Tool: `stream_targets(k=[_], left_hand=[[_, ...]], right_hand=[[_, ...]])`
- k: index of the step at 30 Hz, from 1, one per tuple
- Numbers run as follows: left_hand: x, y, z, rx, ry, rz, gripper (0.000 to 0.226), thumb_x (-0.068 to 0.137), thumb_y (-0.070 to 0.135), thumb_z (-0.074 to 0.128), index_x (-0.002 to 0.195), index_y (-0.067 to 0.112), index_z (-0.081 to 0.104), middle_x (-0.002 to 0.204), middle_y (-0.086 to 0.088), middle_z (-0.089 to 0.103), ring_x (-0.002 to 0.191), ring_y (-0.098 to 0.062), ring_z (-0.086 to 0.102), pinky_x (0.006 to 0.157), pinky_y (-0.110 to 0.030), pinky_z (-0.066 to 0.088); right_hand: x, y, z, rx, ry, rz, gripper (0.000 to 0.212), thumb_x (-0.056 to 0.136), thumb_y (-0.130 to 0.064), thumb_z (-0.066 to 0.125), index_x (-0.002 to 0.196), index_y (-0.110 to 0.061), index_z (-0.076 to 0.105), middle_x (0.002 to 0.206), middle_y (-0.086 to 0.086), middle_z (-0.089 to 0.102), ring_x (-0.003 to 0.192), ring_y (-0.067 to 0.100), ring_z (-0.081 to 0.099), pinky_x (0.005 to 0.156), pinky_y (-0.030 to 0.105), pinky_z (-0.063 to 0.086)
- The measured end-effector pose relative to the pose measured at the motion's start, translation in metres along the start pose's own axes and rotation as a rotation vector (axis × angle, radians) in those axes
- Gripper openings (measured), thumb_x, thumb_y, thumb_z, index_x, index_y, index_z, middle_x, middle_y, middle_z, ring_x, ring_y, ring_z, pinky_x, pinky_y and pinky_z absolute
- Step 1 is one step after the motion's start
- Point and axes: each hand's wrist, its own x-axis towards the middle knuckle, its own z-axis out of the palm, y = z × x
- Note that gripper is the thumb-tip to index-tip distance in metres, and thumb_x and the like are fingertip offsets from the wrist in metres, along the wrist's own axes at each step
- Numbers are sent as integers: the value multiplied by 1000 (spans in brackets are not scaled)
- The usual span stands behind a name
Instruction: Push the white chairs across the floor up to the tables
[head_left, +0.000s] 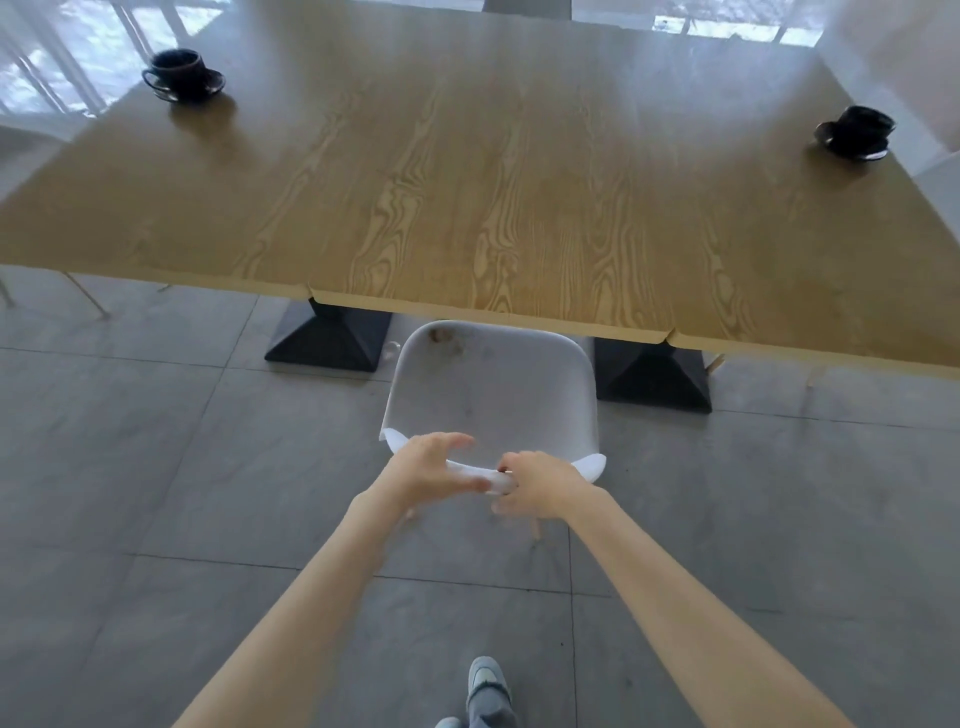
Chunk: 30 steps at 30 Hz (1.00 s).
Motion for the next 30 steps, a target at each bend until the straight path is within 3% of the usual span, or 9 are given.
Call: stream_targets(k=[4, 8, 13, 15, 20, 22, 25, 27, 30], left_hand=[[-19, 8, -21, -297, 266, -2, 43, 85, 24, 65, 126, 15, 55, 127, -6, 62, 117, -16, 54, 94, -19, 36], [-44, 6, -39, -513, 540, -53, 34, 90, 20, 57, 124, 14, 54, 111, -5, 65, 96, -16, 57, 79, -20, 41], [-75, -10, -66, -573, 778, -108, 38, 93, 22, 52, 130, 13, 48, 102, 2, 59, 96, -16, 55, 76, -18, 39], [-88, -21, -78, -604, 839, -135, 39, 93, 23, 52, 131, 13, 46, 110, -5, 62, 97, -17, 55, 73, -16, 39], [-122, -65, -113, -596, 879, -241, 54, 94, 30, 49, 143, 16, 31, 137, -12, 51, 119, -23, 50, 93, -27, 36], [-138, -86, -125, -582, 863, -284, 60, 94, 34, 48, 146, 15, 24, 139, -11, 49, 125, -20, 47, 102, -29, 36], [-162, -123, -152, -569, 923, -313, 60, 94, 31, 50, 146, 14, 25, 131, -6, 53, 105, -12, 53, 92, -21, 37], [-180, -152, -177, -586, 982, -343, 57, 93, 30, 52, 143, 14, 31, 143, -11, 45, 117, -21, 52, 96, -25, 35], [-206, -201, -227, -625, 1044, -333, 60, 85, 38, 60, 136, 11, 42, 132, -15, 56, 116, -28, 57, 91, -28, 39]], right_hand=[[-7, -23, -19, 107, -6, -76, 41, 86, -26, 56, 125, -20, 51, 124, 5, 60, 108, 24, 57, 93, 38, 49], [-19, -62, -38, 310, 141, -212, 37, 90, -24, 51, 125, -16, 50, 117, 7, 66, 107, 26, 59, 94, 39, 49], [-31, -116, -53, 434, 289, -424, 42, 91, -35, 53, 130, -20, 46, 105, 4, 68, 100, 20, 62, 93, 39, 49], [-33, -139, -55, 437, 288, -490, 45, 92, -37, 52, 132, -20, 43, 109, 4, 66, 99, 20, 62, 93, 38, 49], [-38, -214, -55, 417, 299, -660, 46, 93, -35, 50, 135, -18, 40, 114, 3, 64, 96, 18, 63, 89, 36, 51], [-35, -246, -53, 420, 295, -720, 45, 93, -36, 49, 134, -19, 41, 116, 1, 62, 96, 16, 62, 89, 37, 51], [-24, -304, -51, 395, 270, -793, 47, 92, -39, 49, 135, -23, 38, 121, -2, 57, 99, 13, 61, 89, 36, 52], [-16, -346, -48, 378, 262, -834, 49, 91, -42, 49, 135, -25, 37, 123, -3, 54, 100, 13, 59, 88, 36, 52], [0, -416, -43, 374, 244, -884, 51, 90, -43, 51, 135, -25, 37, 124, -2, 53, 101, 15, 58, 88, 41, 52]])
